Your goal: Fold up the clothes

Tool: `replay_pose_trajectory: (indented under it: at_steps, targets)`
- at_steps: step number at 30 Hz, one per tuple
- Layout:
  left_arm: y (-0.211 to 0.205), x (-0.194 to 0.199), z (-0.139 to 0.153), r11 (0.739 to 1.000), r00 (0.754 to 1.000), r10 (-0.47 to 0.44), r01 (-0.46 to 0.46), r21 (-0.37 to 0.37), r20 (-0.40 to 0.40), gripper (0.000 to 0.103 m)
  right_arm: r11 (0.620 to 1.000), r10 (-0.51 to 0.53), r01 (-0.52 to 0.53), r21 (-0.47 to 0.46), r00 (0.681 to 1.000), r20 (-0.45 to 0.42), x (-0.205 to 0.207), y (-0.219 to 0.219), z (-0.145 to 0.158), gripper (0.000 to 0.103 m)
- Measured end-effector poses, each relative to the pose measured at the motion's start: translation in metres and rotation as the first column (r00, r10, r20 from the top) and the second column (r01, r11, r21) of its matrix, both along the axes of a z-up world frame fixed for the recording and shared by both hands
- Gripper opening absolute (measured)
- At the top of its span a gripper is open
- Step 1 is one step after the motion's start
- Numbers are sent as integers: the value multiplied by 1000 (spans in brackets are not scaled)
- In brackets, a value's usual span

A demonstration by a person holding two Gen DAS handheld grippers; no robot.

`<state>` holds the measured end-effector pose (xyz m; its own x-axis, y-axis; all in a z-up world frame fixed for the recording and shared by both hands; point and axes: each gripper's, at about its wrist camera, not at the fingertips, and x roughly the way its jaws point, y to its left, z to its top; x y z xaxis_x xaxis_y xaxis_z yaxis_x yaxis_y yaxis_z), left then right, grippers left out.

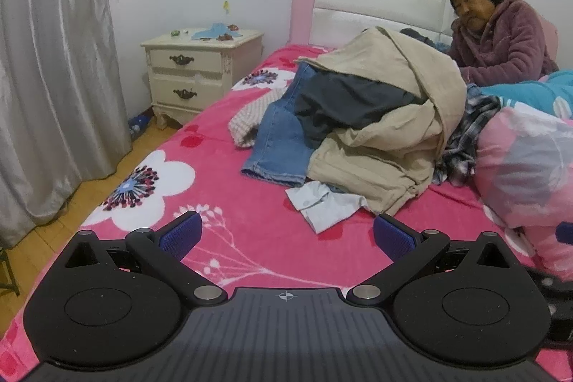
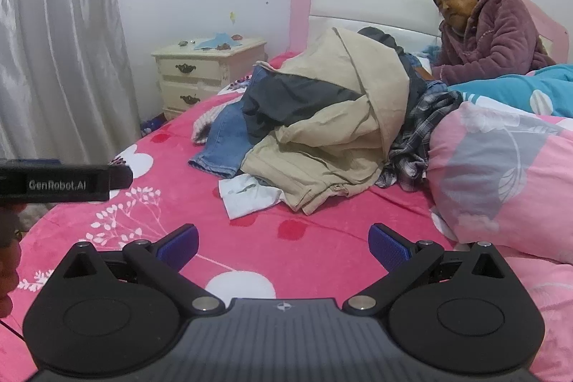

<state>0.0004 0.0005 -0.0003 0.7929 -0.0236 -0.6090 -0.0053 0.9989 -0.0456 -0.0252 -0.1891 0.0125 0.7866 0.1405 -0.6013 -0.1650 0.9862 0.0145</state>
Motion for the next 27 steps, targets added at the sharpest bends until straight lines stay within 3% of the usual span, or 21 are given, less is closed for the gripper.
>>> replay_pose_trajectory:
  at_steps: [6,9,15,27]
  targets:
    - [1,-7,-9,999,999,39,-39,15,7,103,1000,-19,19,-5,1000,-8,3,0,-3,103]
    - [4,-2,-9,997,997,74,-74,1,-26,103,1000,-29,29,-7,1000,-13,4,0,-4,103]
    - [13,-2,-16,997,997,53,-56,-49,-58,103,999,-48,48,-12,999,-21,7,-1,-7,103]
    - [2,-2,-28,998,996,50,-52,-25,-78,103,996,-89,88,-25,996,-30,10,-1,-12,103]
